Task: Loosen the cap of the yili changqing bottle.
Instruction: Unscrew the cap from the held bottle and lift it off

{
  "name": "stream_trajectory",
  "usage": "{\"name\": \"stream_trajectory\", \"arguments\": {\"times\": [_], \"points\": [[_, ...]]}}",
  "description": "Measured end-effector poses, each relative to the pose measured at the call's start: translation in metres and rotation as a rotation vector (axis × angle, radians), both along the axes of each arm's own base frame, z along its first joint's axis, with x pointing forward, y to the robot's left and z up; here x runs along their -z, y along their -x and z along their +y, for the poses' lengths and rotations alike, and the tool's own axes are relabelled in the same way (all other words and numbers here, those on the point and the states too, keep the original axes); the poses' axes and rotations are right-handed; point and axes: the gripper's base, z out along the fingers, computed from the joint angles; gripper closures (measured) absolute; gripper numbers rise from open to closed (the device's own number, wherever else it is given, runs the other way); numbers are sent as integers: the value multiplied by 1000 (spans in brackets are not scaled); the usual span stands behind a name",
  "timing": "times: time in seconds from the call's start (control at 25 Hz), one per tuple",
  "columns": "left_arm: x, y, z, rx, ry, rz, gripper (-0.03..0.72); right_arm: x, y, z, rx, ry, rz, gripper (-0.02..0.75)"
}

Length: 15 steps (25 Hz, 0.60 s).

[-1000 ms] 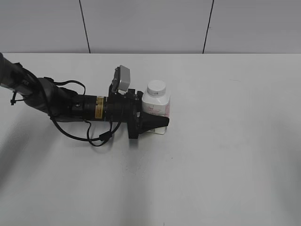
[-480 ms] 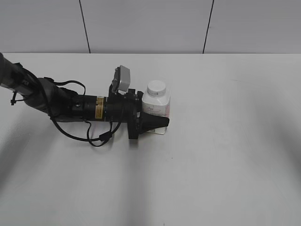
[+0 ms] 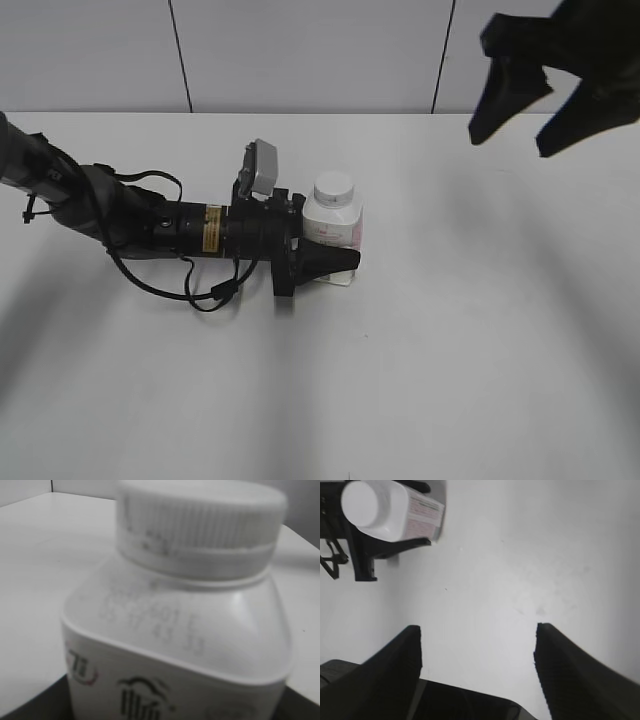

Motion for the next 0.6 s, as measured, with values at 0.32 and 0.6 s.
{"name": "stream_trajectory", "arguments": {"times": [0.32,0.6], "points": [[0,0,0,0,-2,-3,253,-6,-34,40,-32,-34,-46,185],[1,0,0,-2,-10,-5,253,19,-55,74,-29,-31,11,185]]}}
